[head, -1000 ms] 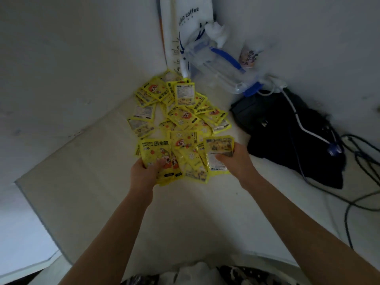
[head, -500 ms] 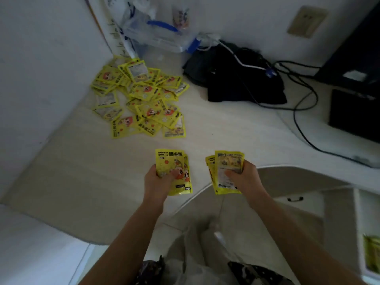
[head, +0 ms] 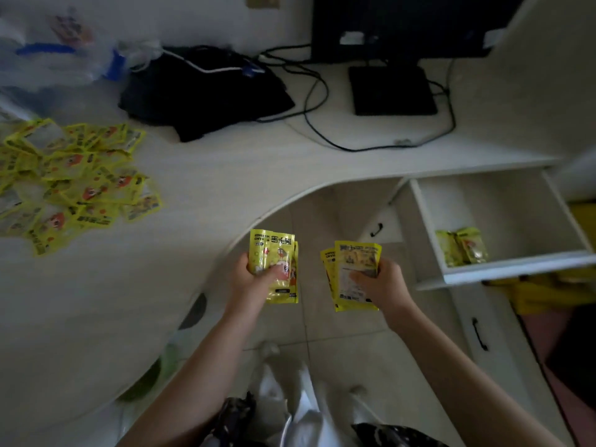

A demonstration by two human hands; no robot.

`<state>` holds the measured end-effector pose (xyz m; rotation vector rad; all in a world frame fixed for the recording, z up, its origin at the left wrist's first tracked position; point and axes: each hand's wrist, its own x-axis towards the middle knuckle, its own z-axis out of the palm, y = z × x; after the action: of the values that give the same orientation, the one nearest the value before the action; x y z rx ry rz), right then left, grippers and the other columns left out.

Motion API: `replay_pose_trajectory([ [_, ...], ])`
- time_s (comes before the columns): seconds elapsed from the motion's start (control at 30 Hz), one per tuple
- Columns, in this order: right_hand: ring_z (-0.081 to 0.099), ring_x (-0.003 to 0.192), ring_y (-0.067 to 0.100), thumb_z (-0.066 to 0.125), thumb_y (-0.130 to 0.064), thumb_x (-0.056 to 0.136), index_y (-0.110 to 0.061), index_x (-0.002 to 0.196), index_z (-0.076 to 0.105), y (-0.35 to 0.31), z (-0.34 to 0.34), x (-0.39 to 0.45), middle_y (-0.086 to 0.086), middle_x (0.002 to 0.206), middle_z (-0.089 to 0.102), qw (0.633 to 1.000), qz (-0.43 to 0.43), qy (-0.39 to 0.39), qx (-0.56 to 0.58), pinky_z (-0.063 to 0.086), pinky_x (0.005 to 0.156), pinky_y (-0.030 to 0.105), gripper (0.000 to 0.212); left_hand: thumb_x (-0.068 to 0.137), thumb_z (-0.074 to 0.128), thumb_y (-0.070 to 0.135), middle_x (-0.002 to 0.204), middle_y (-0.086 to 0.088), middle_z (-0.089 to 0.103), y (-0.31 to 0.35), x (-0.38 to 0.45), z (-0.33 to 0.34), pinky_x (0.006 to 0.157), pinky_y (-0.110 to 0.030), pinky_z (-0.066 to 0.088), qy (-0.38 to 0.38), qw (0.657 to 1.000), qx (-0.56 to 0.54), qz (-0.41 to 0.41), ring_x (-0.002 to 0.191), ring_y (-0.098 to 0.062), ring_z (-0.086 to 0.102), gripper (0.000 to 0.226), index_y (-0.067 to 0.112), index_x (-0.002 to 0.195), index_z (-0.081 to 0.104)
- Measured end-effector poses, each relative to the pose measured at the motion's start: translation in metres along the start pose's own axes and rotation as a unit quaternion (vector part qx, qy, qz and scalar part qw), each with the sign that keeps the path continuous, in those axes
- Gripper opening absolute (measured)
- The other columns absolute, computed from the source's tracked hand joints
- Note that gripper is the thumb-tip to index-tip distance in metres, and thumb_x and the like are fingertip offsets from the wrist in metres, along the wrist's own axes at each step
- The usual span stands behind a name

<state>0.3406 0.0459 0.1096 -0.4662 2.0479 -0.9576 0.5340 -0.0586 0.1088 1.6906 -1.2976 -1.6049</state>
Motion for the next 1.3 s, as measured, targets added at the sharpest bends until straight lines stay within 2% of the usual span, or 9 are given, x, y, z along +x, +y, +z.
replay_pose_trajectory([
  [0.07, 0.069, 0.087, 0.027, 0.065, -0.004, 0.077, -0.025, 0.078, 0.064, 0.025, -0.034, -0.005, 0.003, 0.084, 0.071, 1.0, 0.014, 0.015, 0.02, 0.058, 0.079, 0.048, 0.021, 0.076, 0.077, 0.014, 0.089, 0.0, 0.071, -0.003, -0.015, 0.033, 0.056, -0.023, 0.05, -0.024, 1.0, 0.009, -0.007, 0.074, -0.012, 0.067, 0.031, 0.012, 0.103, 0.061],
  [0.13, 0.069, 0.086, 0.024, 0.066, -0.006, 0.077, -0.026, 0.081, 0.066, 0.051, -0.068, -0.01, 0.003, 0.087, 0.072, 0.999, 0.029, 0.023, 0.034, 0.058, 0.08, 0.049, 0.021, 0.077, 0.077, 0.014, 0.089, 0.0, 0.071, -0.009, -0.032, 0.065, 0.051, -0.018, 0.049, -0.036, 0.999, 0.02, -0.002, 0.074, -0.011, 0.067, 0.03, 0.014, 0.102, 0.061],
  [0.27, 0.068, 0.088, 0.022, 0.064, -0.006, 0.079, -0.026, 0.086, 0.067, 0.097, -0.135, -0.022, 0.001, 0.089, 0.072, 0.996, 0.047, 0.043, 0.061, 0.058, 0.081, 0.046, 0.022, 0.076, 0.078, 0.016, 0.091, 0.002, 0.071, -0.025, -0.067, 0.133, 0.063, -0.028, 0.052, -0.056, 0.998, 0.031, -0.015, 0.081, -0.015, 0.068, 0.028, 0.02, 0.097, 0.061],
  [0.37, 0.067, 0.087, 0.022, 0.063, -0.004, 0.078, -0.025, 0.086, 0.067, 0.126, -0.182, -0.028, -0.001, 0.085, 0.071, 0.994, 0.051, 0.063, 0.069, 0.057, 0.077, 0.041, 0.023, 0.076, 0.078, 0.012, 0.092, 0.0, 0.071, -0.035, -0.091, 0.184, 0.064, -0.028, 0.052, -0.069, 0.997, 0.028, -0.019, 0.079, -0.016, 0.068, 0.027, 0.021, 0.093, 0.06],
  [0.6, 0.069, 0.088, 0.025, 0.064, -0.008, 0.076, -0.026, 0.086, 0.068, 0.171, -0.263, -0.027, 0.005, 0.09, 0.073, 0.987, 0.074, 0.106, 0.094, 0.057, 0.079, 0.052, 0.021, 0.075, 0.079, 0.012, 0.088, 0.0, 0.072, -0.035, -0.121, 0.276, 0.061, -0.027, 0.053, -0.117, 0.992, 0.05, -0.018, 0.075, -0.014, 0.069, 0.029, 0.016, 0.098, 0.062],
  [0.93, 0.068, 0.09, 0.027, 0.065, -0.002, 0.078, -0.029, 0.079, 0.064, 0.174, -0.335, 0.035, 0.002, 0.088, 0.071, 0.985, 0.077, 0.129, 0.084, 0.056, 0.083, 0.05, 0.027, 0.074, 0.079, 0.01, 0.089, -0.003, 0.073, -0.014, -0.094, 0.375, 0.067, -0.03, 0.055, -0.149, 0.987, 0.048, -0.027, 0.077, -0.017, 0.07, 0.025, 0.018, 0.092, 0.063],
  [1.07, 0.068, 0.091, 0.026, 0.067, -0.003, 0.078, -0.02, 0.09, 0.067, 0.164, -0.361, 0.074, 0.005, 0.093, 0.071, 0.985, 0.085, 0.133, 0.074, 0.056, 0.084, 0.049, 0.021, 0.075, 0.079, 0.011, 0.09, -0.002, 0.073, -0.001, -0.07, 0.413, 0.062, -0.026, 0.053, -0.152, 0.987, 0.045, -0.042, 0.078, -0.017, 0.07, 0.028, 0.016, 0.098, 0.064],
  [1.17, 0.068, 0.092, 0.026, 0.067, -0.005, 0.077, -0.012, 0.099, 0.068, 0.155, -0.379, 0.103, 0.008, 0.098, 0.072, 0.986, 0.09, 0.127, 0.059, 0.056, 0.084, 0.05, 0.023, 0.075, 0.079, 0.012, 0.092, -0.005, 0.073, 0.004, -0.054, 0.44, 0.068, -0.032, 0.057, -0.153, 0.985, 0.049, -0.056, 0.082, -0.021, 0.071, 0.025, 0.017, 0.094, 0.064],
  [1.3, 0.067, 0.094, 0.026, 0.067, -0.007, 0.078, -0.016, 0.098, 0.068, 0.145, -0.401, 0.14, 0.008, 0.099, 0.072, 0.987, 0.088, 0.127, 0.04, 0.056, 0.085, 0.05, 0.022, 0.074, 0.08, 0.014, 0.093, -0.003, 0.074, 0.01, -0.033, 0.473, 0.078, -0.041, 0.059, -0.16, 0.983, 0.062, -0.073, 0.085, -0.022, 0.072, 0.027, 0.017, 0.097, 0.065],
])
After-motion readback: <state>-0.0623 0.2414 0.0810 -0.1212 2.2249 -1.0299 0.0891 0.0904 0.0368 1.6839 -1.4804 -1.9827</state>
